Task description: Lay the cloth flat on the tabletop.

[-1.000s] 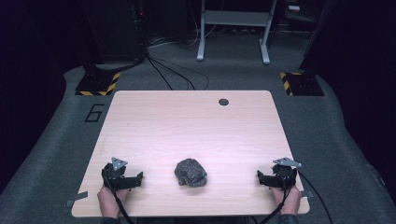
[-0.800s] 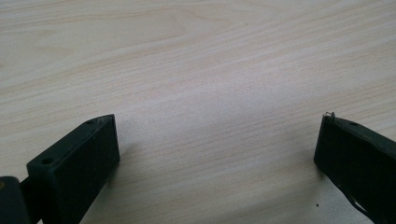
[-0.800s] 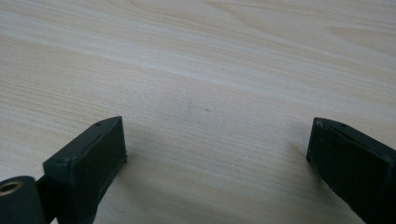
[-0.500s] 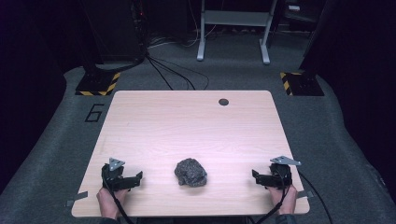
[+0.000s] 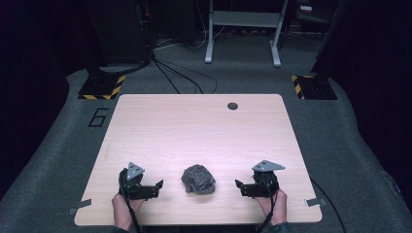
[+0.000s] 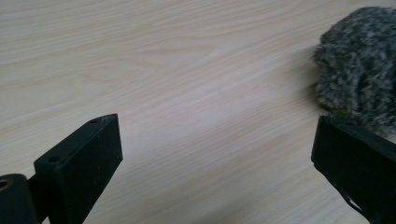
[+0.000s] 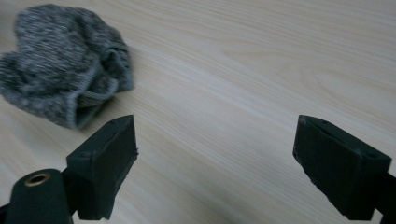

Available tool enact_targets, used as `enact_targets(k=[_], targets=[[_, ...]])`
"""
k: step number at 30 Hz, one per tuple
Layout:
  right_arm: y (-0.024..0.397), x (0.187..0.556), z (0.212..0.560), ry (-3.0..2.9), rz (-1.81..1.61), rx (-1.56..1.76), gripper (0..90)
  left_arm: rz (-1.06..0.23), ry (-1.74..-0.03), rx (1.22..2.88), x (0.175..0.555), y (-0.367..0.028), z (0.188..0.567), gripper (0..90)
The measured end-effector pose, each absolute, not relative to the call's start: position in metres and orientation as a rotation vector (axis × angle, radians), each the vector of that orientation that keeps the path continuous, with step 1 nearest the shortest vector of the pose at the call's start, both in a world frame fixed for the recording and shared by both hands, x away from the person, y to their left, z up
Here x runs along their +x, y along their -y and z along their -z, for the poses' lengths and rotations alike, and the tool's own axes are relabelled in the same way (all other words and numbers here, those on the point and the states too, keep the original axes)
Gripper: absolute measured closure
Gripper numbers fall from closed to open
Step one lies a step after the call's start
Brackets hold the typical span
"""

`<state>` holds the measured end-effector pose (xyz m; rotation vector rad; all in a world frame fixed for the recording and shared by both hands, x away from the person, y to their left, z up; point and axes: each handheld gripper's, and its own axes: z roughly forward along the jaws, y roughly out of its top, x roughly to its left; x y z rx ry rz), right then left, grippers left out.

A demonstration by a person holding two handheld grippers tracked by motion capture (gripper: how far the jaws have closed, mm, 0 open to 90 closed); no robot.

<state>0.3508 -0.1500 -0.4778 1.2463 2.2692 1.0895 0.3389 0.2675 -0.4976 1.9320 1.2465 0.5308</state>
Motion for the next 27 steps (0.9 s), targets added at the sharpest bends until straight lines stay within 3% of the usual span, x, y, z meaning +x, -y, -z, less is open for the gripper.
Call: enact_targets(k=[4,6,21,25,27], targets=[[0.13,0.348,0.473,-2.304,-1.136,1.168,15.7,-0.463,-1.176,1.981,0.338,-0.252,0.496,3.9],[0.116,0.348,0.471,-2.323,-1.129,1.145,21.9,-0.441,-1.146,1.988,0.338,-0.244,0.497,5.8],[0.067,0.357,0.476,-2.459,-1.15,0.996,41.2,-0.312,-0.927,2.114,0.336,-0.192,0.505,18.7],[0.055,0.361,0.481,-2.489,-1.113,0.975,47.2,-0.297,-0.924,2.115,0.337,-0.183,0.509,25.0],[0.051,0.362,0.483,-2.501,-1.1,0.96,51.0,-0.323,-0.922,2.131,0.337,-0.179,0.51,34.0]])
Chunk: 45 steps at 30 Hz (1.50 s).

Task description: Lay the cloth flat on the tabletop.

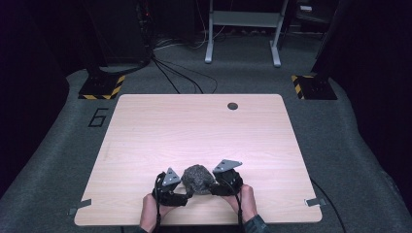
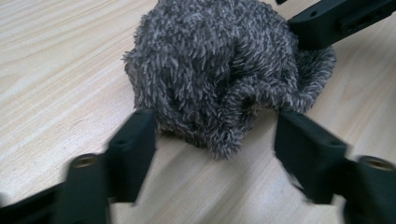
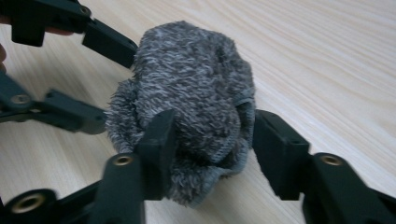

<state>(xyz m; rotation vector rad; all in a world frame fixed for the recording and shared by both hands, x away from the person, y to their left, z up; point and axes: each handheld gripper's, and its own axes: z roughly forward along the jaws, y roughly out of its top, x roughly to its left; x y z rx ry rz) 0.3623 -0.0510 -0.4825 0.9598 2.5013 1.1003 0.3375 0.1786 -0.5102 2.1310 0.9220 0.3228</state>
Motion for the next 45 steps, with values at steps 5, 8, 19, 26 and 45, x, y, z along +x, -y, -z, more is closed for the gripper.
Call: enact_targets(k=[5,8,19,26,45], targets=[[0.044,0.365,0.487,-2.512,-1.049,0.923,64.1,-0.33,-0.924,2.147,0.337,-0.175,0.512,55.9],[0.044,0.365,0.489,-2.516,-1.032,0.936,70.3,-0.33,-0.929,2.133,0.337,-0.177,0.513,64.2],[0.054,0.362,0.482,-2.449,-1.063,0.948,90.0,-0.337,-0.922,2.112,0.334,-0.183,0.511,85.3],[0.062,0.362,0.474,-2.411,-1.087,0.955,90.0,-0.353,-0.954,2.064,0.333,-0.196,0.505,85.9],[0.073,0.358,0.454,-2.35,-1.172,0.983,79.0,-0.413,-1.015,1.955,0.332,-0.22,0.496,85.8]])
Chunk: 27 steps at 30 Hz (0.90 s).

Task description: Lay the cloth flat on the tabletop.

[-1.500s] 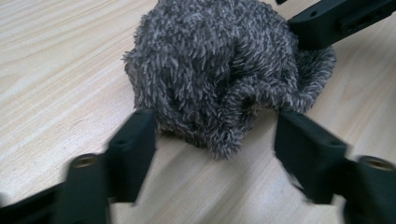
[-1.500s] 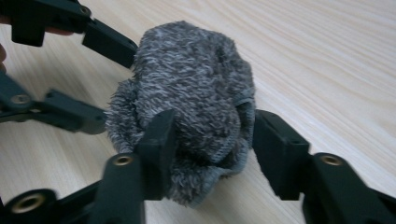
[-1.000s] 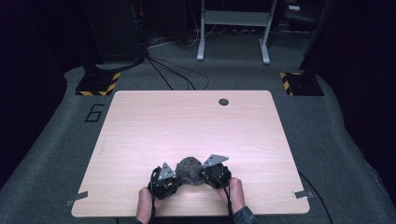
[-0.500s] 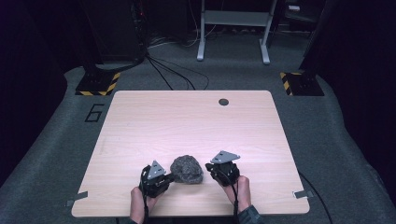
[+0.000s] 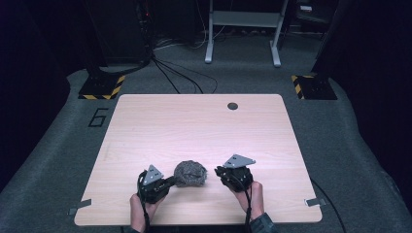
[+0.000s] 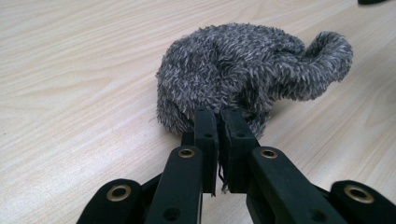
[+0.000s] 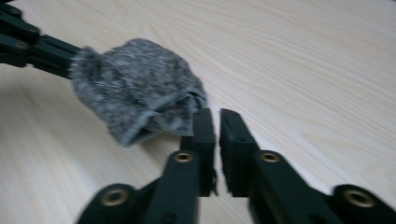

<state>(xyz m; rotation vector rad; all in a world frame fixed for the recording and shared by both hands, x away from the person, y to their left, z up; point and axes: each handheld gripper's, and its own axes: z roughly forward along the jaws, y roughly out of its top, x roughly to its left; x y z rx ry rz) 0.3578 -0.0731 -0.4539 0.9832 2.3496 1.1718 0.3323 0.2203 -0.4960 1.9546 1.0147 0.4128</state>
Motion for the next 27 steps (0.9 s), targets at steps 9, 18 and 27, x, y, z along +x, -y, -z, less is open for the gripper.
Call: enact_targets(k=[9,18,27], targets=[[0.028,0.374,0.462,-2.502,-1.129,0.874,61.4,-0.408,-0.986,1.977,0.335,-0.214,0.496,85.6],[0.008,0.392,0.488,-2.597,-0.975,0.919,72.3,-0.345,-0.979,2.068,0.342,-0.209,0.509,80.7],[0.02,0.389,0.474,-2.509,-1.029,0.919,87.7,-0.393,-0.982,2.007,0.34,-0.219,0.5,86.0]])
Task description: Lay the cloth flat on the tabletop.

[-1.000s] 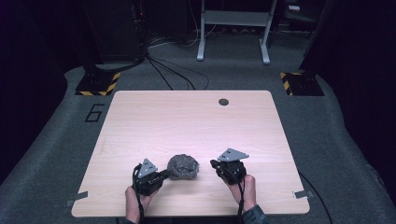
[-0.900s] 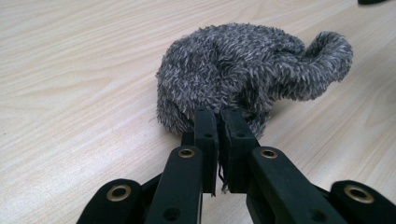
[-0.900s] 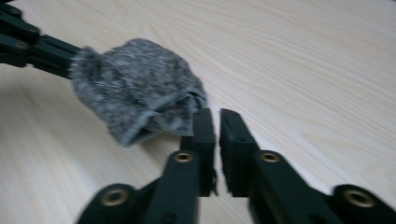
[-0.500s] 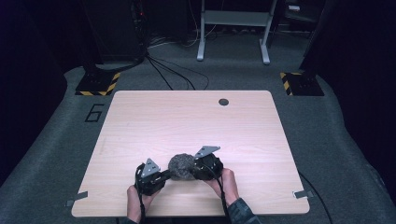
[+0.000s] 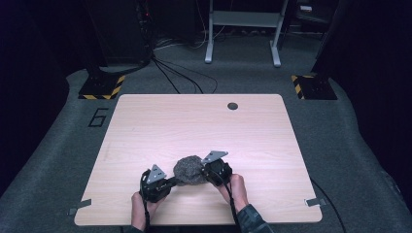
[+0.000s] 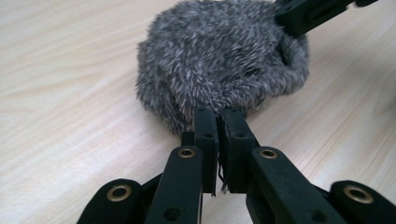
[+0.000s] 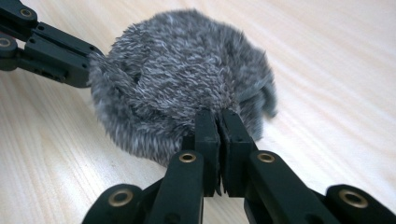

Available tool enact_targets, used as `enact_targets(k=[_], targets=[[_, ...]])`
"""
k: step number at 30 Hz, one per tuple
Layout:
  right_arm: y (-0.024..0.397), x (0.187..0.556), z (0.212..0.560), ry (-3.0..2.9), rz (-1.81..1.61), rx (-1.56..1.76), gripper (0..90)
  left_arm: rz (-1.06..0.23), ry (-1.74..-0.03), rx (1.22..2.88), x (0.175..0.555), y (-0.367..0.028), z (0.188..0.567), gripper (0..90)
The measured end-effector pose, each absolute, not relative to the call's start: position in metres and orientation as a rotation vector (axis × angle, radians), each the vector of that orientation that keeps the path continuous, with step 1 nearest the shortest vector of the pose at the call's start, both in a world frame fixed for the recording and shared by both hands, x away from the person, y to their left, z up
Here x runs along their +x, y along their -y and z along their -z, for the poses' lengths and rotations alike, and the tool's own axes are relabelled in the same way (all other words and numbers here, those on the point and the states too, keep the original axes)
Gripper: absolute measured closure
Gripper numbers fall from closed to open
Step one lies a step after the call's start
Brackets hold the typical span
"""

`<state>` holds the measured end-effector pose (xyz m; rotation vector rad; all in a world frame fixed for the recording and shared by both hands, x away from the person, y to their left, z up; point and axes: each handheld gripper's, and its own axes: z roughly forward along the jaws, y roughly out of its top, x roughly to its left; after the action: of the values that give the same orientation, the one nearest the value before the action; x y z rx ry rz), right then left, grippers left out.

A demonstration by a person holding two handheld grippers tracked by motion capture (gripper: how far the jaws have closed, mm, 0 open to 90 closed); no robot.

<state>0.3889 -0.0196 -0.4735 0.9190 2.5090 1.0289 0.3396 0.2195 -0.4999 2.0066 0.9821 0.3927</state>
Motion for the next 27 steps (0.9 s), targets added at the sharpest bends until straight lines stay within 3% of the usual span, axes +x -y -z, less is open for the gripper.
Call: enact_targets(k=[8,13,18,22,27], targets=[[0.038,0.373,0.443,-2.474,-1.095,0.899,88.1,-0.457,-0.943,1.965,0.349,-0.227,0.472,86.0],[0.038,0.363,0.453,-2.521,-1.14,0.947,87.8,-0.407,-0.962,2.016,0.375,-0.224,0.48,84.0],[0.033,0.372,0.469,-2.554,-1.145,1.01,82.3,-0.321,-1.008,1.998,0.377,-0.218,0.487,57.9],[0.032,0.376,0.467,-2.565,-1.156,0.995,69.4,-0.296,-1.011,2.001,0.359,-0.22,0.489,50.1],[0.027,0.379,0.465,-2.546,-1.105,0.991,60.5,-0.29,-1.016,2.01,0.339,-0.21,0.49,40.4]])
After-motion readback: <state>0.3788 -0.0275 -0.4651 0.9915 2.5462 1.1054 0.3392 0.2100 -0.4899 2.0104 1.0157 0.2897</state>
